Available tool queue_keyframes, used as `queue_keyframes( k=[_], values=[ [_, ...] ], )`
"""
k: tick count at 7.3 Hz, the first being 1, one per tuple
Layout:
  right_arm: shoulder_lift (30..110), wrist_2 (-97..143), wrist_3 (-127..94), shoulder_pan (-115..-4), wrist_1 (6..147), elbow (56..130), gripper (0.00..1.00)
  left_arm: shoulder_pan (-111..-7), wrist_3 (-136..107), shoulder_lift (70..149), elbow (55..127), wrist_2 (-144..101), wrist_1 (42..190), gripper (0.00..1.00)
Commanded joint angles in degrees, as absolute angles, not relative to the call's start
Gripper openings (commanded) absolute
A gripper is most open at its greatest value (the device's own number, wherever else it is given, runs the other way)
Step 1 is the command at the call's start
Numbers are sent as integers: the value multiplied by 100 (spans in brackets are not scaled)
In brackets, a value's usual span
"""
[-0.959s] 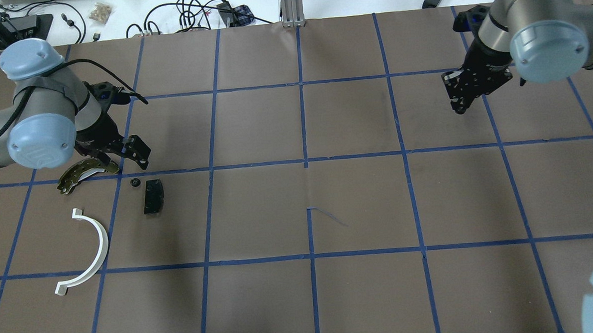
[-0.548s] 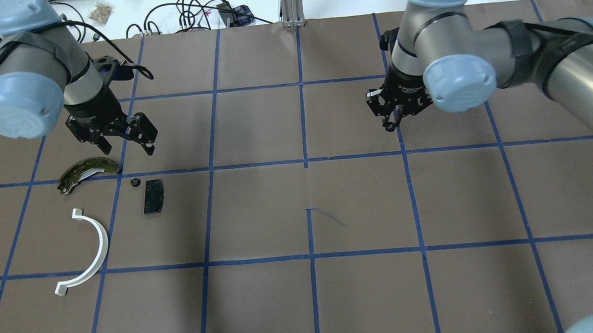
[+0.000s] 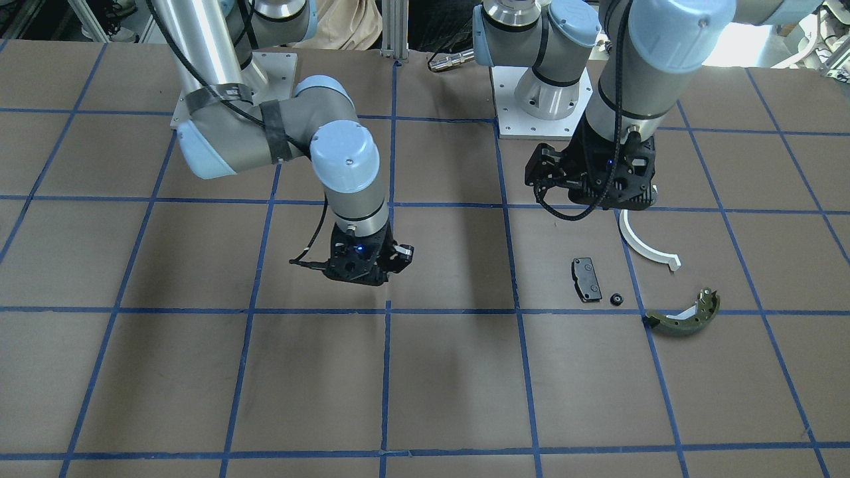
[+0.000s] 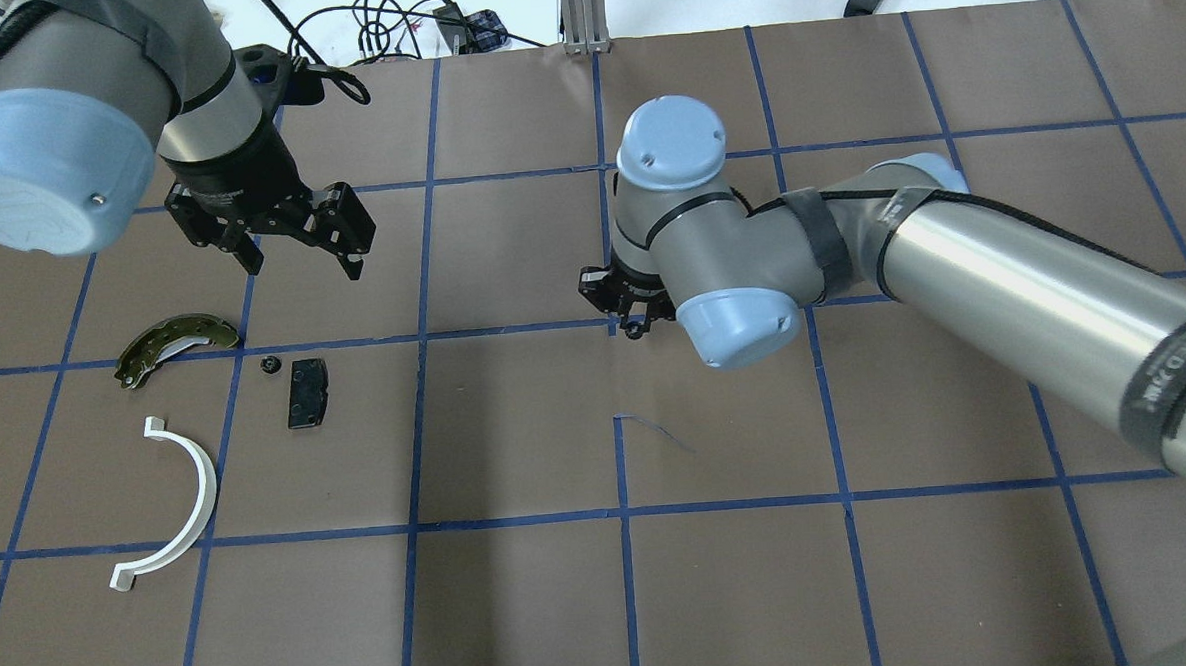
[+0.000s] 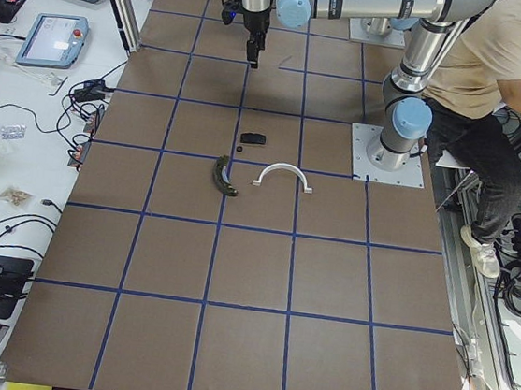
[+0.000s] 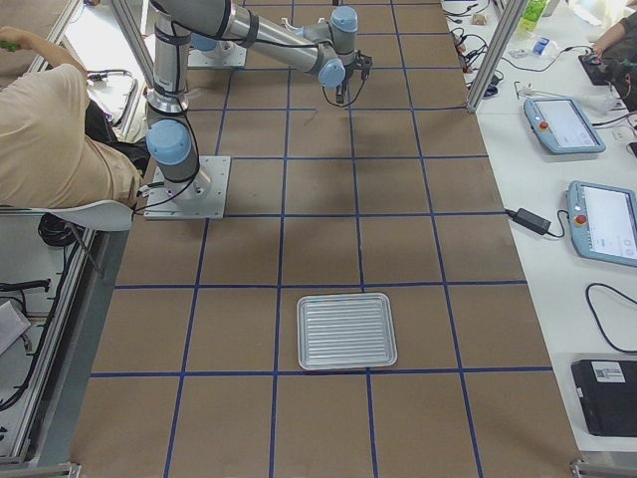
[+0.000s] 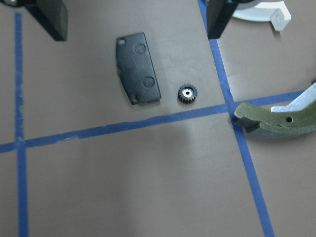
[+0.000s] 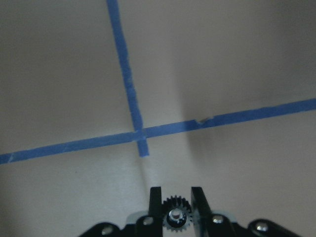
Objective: Place bearing gear from tray to pile
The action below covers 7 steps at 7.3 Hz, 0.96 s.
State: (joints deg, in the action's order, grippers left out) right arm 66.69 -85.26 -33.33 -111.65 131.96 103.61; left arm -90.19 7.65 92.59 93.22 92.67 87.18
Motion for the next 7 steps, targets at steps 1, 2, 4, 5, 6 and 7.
queue_keyframes(
  k=[1,2,4,5,6,7],
  values=[
    [6469,-8482,-3823,-11557,13500,10406,0,-9131,747,9062,9282,9229,8649,100],
    [6451,-8377,-3928,-11688,13500,10406,9,-9236,738,9149,9194,9237,8579,100],
    [6434,-8385,-3946,-11733,13509,10406,71,-9316,729,9114,8931,9246,8683,100],
    [6451,-8411,-3955,-11733,13526,10398,100,-9316,721,9158,8869,9246,8736,100],
    [6469,-8455,-3903,-11725,13535,10354,100,-9316,695,9149,8877,9255,8797,100],
    [6486,-8464,-3859,-11611,13535,10336,100,-9325,224,9176,8877,9229,8841,100]
  ],
)
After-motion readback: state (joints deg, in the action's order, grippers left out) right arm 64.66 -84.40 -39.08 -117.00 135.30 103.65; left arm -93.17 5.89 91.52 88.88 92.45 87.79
